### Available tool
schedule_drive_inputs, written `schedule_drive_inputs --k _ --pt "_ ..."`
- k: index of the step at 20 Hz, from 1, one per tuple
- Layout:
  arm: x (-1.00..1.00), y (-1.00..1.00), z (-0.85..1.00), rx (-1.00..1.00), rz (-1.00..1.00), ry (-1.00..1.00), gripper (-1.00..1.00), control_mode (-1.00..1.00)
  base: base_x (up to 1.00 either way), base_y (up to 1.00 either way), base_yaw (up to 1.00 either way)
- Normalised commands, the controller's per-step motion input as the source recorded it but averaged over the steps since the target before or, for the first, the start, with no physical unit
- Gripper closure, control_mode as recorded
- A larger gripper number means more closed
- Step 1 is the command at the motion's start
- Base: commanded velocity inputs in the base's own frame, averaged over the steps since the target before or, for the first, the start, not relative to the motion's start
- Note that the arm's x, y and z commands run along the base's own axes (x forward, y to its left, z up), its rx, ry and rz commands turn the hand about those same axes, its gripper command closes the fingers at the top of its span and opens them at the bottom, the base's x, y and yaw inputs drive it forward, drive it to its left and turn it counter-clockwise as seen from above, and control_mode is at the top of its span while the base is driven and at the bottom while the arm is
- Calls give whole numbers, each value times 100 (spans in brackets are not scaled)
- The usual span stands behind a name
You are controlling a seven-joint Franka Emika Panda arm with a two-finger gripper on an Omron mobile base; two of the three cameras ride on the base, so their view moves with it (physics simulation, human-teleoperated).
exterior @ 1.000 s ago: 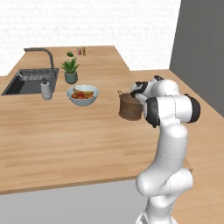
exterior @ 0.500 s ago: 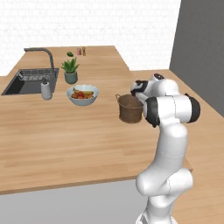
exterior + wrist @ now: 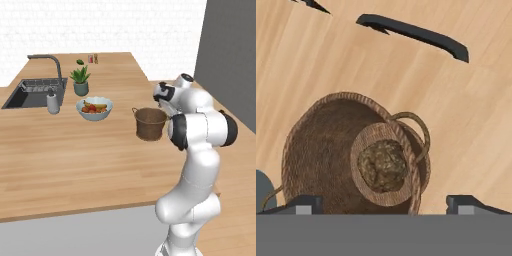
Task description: Open the cabinet, pick up the bread from the cabinet and place it in the basket. Then move the basket to the dining counter.
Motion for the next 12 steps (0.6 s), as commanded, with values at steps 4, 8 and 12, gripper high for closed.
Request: schedule_drive_inputs --k 4,8,12 --pt "-58 -1 82 0 0 -2 -100 -100 0 0 0" --pt "-76 -1 72 0 0 -1 -100 -100 0 0 0" --pt "-96 -7 74 0 0 -1 -100 -100 0 0 0"
